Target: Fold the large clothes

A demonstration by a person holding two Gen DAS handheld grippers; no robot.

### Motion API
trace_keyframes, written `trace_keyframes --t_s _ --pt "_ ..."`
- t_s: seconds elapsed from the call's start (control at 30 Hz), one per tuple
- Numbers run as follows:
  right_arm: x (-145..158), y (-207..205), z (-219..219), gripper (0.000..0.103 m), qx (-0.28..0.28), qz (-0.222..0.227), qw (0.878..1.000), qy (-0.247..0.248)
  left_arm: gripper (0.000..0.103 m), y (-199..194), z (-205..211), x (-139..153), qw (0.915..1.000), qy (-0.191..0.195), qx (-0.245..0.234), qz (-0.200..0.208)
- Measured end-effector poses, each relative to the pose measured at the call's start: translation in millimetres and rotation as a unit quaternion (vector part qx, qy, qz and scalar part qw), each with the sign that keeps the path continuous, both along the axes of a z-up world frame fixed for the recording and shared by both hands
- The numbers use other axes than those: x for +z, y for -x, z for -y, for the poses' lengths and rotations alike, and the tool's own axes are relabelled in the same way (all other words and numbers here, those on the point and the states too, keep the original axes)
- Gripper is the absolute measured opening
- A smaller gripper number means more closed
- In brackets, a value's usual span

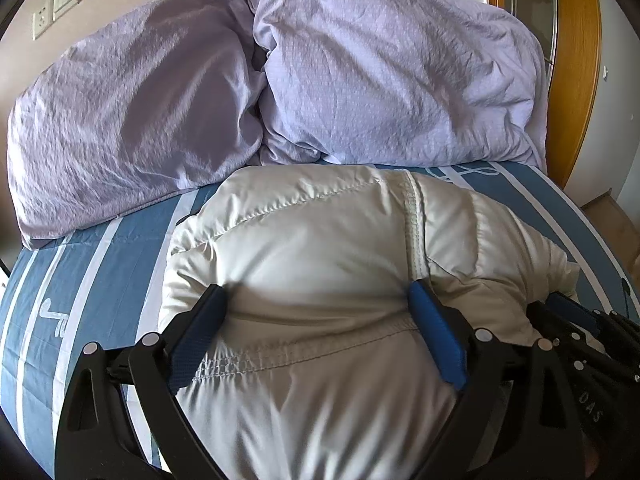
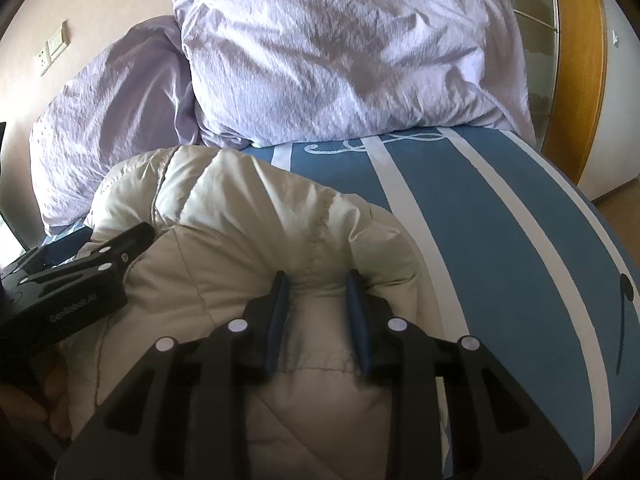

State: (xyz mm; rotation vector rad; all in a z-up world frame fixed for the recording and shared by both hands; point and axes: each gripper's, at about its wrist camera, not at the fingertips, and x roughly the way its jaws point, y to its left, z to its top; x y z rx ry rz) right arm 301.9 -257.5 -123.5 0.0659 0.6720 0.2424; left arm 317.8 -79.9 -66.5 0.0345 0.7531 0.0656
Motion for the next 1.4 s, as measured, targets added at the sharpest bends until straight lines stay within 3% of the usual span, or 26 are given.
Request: trace_keyframes --t_s 0.33,0.5,0.57,0.63,0.73,0.87,1.1,1.4 --pt "-2 1 -1 0.03 -0.004 0.008 1.0 0.005 0.094 -3 2 -1 1.0 -0.006 0.001 0.001" --pt "5 -4 0 0.032 0.01 -0.018 1.0 0.017 0.094 0 2 8 0.9999 -0.012 0.006 -0.009" --pt "11 -4 2 0.037 0.015 -0.033 0.999 0.014 0.094 5 -2 14 0.9999 -0.002 0.004 -0.012" --pt "21 -4 11 0.056 0.021 -0.051 0.998 -0.006 0.094 13 -8 22 0.9998 0.009 0.004 -0.015" --pt "34 5 26 0.073 0.014 -0.056 0.998 -0.026 0.094 26 -20 30 0.9993 0.03 0.002 -0.023" --pt "42 7 54 0.084 0.002 -0.077 0.995 -0.057 0.094 40 -37 38 0.9983 0.048 0.005 -0.032" --pt "24 -4 85 0.097 0.01 -0.157 0.978 -0.138 0.094 54 -51 41 0.9974 0.054 0.012 -0.047" --pt "-17 -23 94 0.101 0.04 -0.26 0.929 -0.261 0.094 63 -54 41 0.997 0.05 0.01 -0.058"
